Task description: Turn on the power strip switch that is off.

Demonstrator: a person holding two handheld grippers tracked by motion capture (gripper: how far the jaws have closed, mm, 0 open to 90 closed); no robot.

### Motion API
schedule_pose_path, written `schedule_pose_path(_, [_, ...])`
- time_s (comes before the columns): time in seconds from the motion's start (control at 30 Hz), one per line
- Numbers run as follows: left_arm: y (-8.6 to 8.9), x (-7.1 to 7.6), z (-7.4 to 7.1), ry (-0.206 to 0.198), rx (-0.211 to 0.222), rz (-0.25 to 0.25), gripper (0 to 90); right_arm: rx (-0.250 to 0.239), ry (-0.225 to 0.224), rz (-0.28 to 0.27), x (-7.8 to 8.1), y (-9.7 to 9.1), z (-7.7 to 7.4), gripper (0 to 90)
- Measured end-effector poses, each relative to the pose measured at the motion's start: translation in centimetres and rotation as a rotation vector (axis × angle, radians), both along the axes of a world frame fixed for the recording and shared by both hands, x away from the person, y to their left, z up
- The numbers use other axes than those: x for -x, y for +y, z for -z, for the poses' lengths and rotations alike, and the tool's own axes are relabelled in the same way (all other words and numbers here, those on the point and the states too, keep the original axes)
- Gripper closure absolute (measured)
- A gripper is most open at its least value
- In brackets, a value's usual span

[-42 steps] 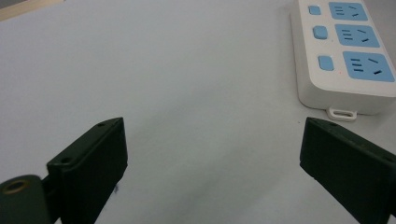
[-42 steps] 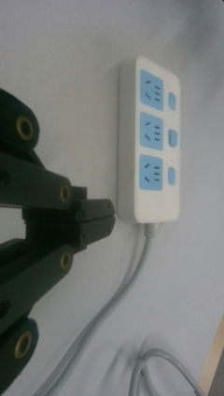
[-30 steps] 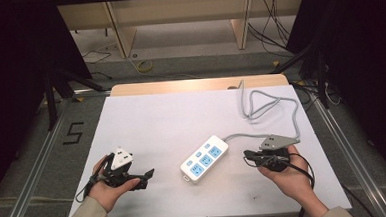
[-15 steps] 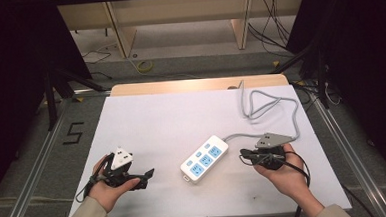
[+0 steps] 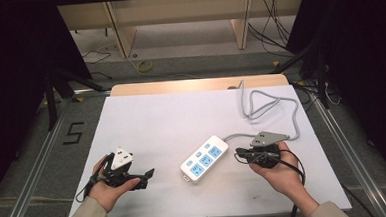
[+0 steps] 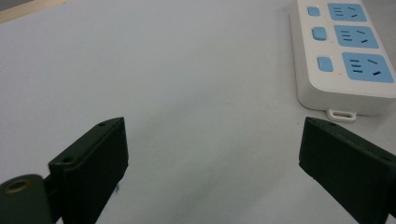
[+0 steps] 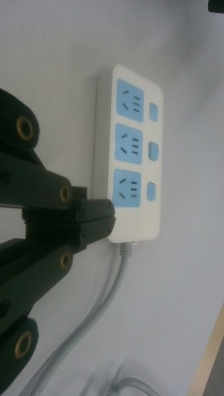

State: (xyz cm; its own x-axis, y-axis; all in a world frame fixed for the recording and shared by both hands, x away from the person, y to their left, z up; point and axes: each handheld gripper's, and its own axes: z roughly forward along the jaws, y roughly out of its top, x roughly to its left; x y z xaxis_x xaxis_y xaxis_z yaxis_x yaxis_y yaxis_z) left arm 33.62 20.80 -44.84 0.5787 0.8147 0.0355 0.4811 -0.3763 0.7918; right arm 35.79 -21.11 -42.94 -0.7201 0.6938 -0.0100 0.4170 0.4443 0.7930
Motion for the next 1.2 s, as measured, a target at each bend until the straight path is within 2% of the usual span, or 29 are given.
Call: schedule_pose_path(1.2, [-0.1,0.0,0.0,0.000,-0.002,0.003,8.0,-0.004,0.007,-0.021,-0.9,1.6,0.0,90.0])
